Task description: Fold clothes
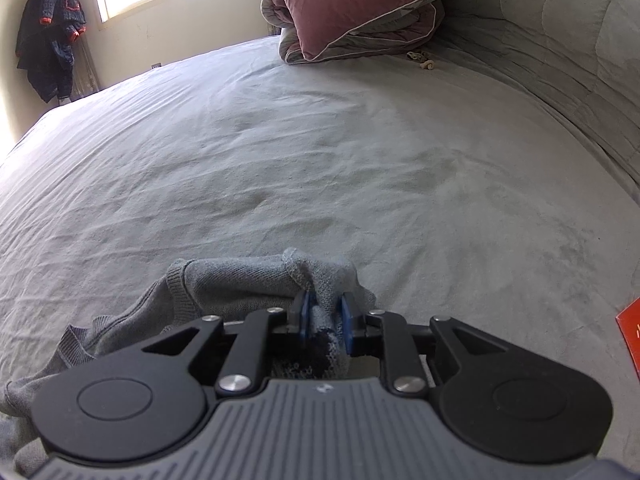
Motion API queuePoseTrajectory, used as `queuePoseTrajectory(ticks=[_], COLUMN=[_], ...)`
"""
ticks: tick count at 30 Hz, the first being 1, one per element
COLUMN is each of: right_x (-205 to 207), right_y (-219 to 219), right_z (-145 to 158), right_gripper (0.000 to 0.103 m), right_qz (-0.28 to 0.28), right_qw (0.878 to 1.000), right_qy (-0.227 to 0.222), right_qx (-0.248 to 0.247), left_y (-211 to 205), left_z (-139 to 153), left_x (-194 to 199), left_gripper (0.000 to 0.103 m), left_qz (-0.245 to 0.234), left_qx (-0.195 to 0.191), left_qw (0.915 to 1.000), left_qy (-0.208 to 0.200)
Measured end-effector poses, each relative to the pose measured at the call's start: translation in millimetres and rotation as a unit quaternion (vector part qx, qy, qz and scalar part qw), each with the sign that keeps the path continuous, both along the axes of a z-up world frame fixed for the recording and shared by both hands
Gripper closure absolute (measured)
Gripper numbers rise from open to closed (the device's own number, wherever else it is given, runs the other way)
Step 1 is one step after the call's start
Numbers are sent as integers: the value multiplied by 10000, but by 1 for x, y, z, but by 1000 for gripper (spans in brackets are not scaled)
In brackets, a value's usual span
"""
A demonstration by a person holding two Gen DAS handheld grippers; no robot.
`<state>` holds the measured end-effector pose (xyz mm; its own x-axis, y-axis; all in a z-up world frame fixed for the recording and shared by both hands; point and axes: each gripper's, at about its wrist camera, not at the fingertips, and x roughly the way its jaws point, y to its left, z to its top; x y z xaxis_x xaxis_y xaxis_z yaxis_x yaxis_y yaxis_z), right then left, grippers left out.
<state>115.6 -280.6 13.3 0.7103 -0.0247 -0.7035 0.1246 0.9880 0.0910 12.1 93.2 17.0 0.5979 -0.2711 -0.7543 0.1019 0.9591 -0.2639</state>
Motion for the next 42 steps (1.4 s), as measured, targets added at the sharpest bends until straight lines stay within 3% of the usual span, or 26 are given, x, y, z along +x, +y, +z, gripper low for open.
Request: queuePoseTrajectory(ticks=[2,4,7,14,18,20,25,28,32,42], right_x=[-2,-1,7,39,55,60,71,74,69,63], right_y=[1,3,6,25,34,34,26,29,41,52], right_z=[4,8,9,-1,-13,-16,-22,-34,-49,-54], right_gripper=[59,55,55,55,55,55,55,55,55,55], right_qz=[39,73,227,796,1128,1158,1240,1335,1811,2055], right_qw=[9999,9995,9988,9953,9918,9911,9910,9900,9799,9710], right_qy=[-114,-244,-383,-470,-368,-375,-365,-89,379,338], right_qx=[-102,-196,-208,-304,-476,-546,-347,-437,-739,-1176], left_y=[-3,-7,-12,-13,-19,-22,-34,-36,-35,-40], left_z=[3,1,-13,-49,-57,-64,-66,-66,-67,-68], left_x=[13,31,58,97,100,100,91,87,88,85], left_gripper=[55,51,51,54,56,61,63,74,93,96], left_qz=[47,42,65,111,-162,-198,-452,-490,-545,-435], left_qx=[51,94,146,-181,-336,-233,224,355,182,170], left_qw=[9999,9997,9998,9994,9988,9988,9986,9981,9982,9987], left_qy=[-140,-221,-128,265,306,393,151,84,191,197])
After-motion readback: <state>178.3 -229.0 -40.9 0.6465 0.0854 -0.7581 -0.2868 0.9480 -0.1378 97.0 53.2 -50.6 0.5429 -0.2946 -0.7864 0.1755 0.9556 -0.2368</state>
